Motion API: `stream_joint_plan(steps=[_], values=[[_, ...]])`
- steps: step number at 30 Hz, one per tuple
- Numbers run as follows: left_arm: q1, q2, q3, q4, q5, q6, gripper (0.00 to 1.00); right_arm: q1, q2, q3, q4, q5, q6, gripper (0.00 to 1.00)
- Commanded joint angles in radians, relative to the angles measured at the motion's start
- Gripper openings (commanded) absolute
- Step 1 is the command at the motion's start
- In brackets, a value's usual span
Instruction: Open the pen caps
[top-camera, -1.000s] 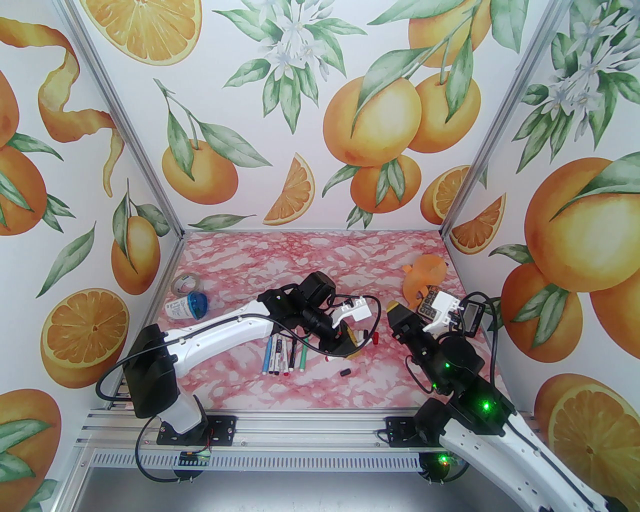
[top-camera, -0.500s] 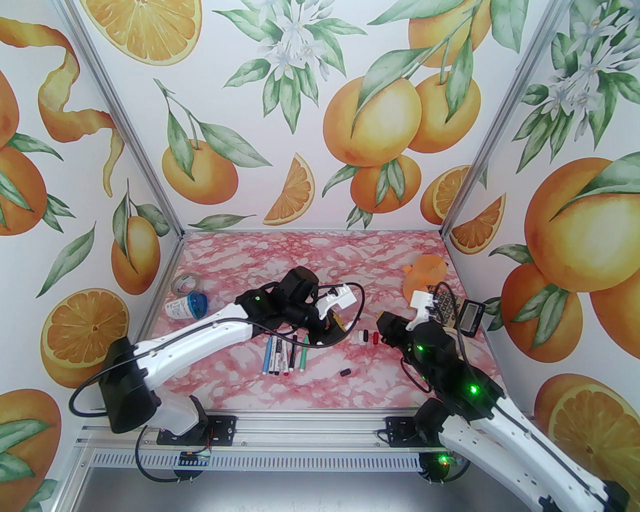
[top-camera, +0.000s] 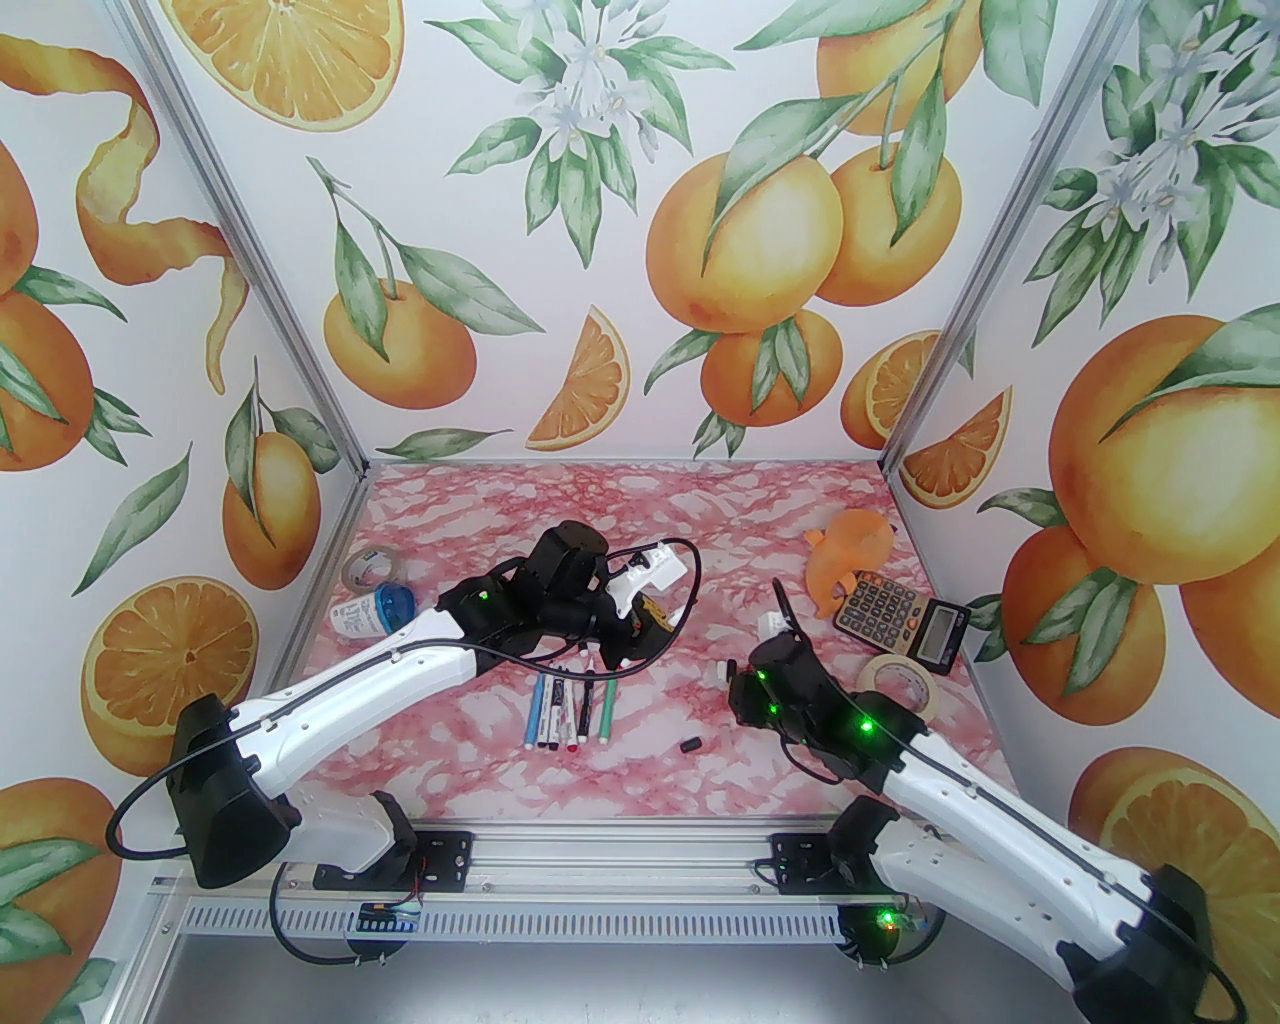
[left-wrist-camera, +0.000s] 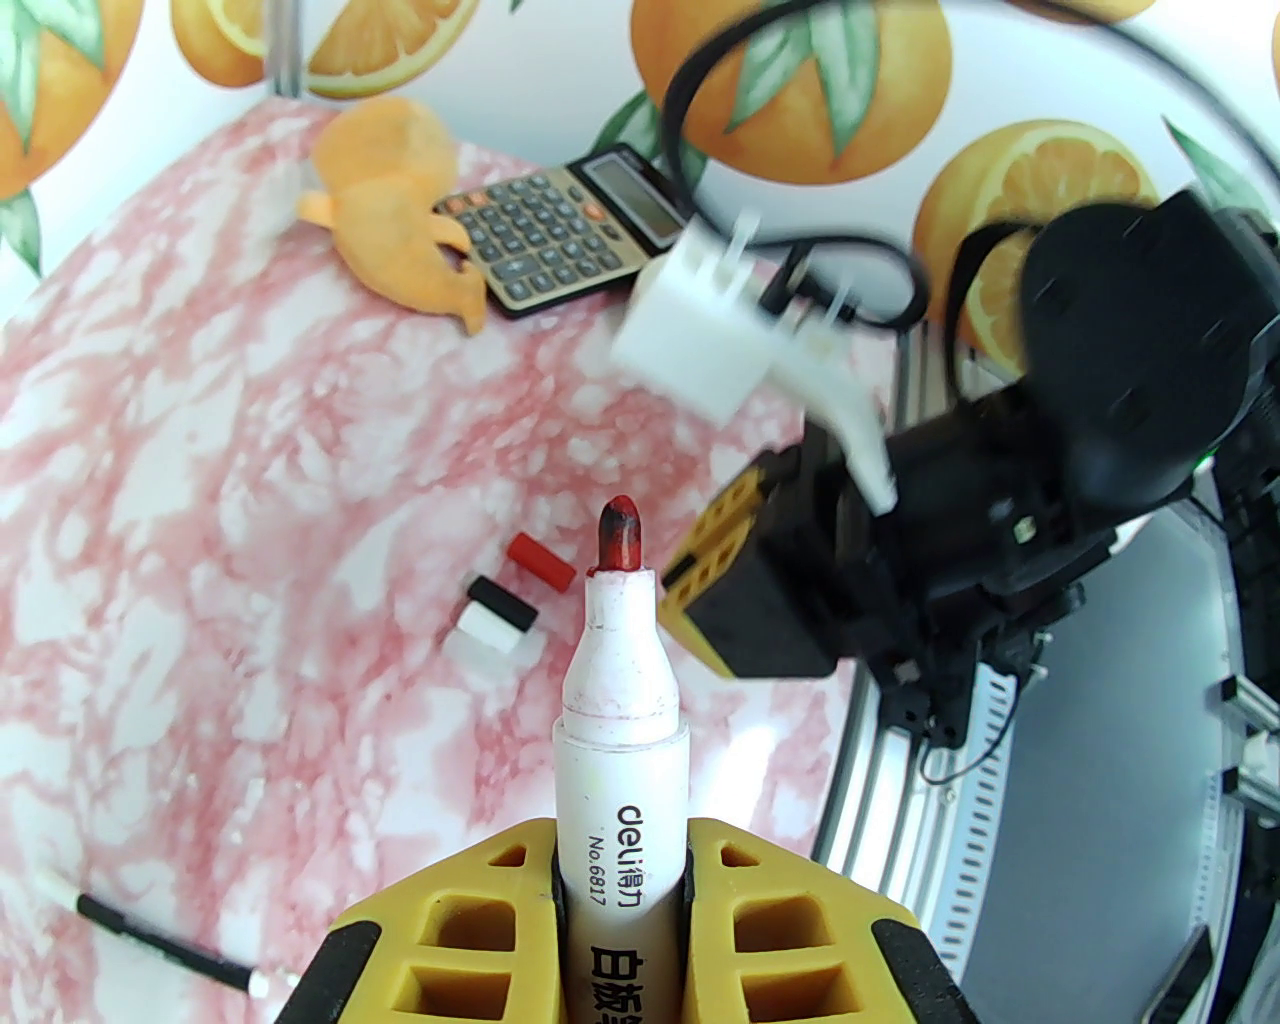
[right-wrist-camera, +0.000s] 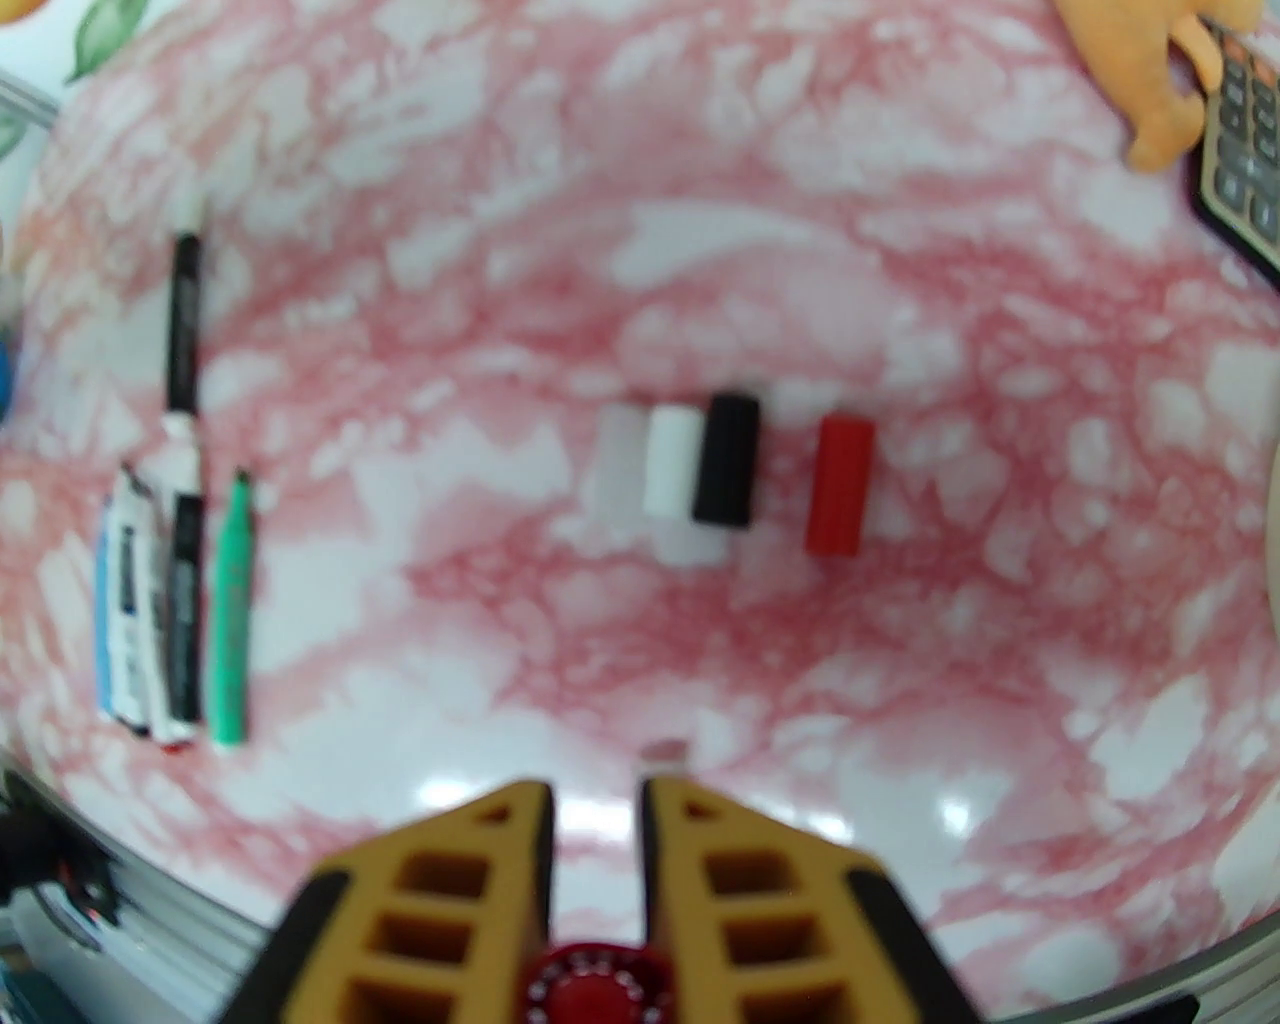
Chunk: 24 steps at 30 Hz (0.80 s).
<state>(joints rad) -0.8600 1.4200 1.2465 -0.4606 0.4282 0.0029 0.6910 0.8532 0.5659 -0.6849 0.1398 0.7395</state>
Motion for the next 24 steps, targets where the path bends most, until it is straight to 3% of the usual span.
stream_joint_plan(steps=[1,24], values=[[0.003,-0.026,-0.007,0.017,-0.003,0.003,0.02,0.0,0.013,-0.033,0.002,-0.039,-0.02,0.18],[0.003,0.008,-0.004,0.019,0.013,-0.006,0.03,-0.007,0.207,-0.116,0.134,-0.02,0.001,0.19]])
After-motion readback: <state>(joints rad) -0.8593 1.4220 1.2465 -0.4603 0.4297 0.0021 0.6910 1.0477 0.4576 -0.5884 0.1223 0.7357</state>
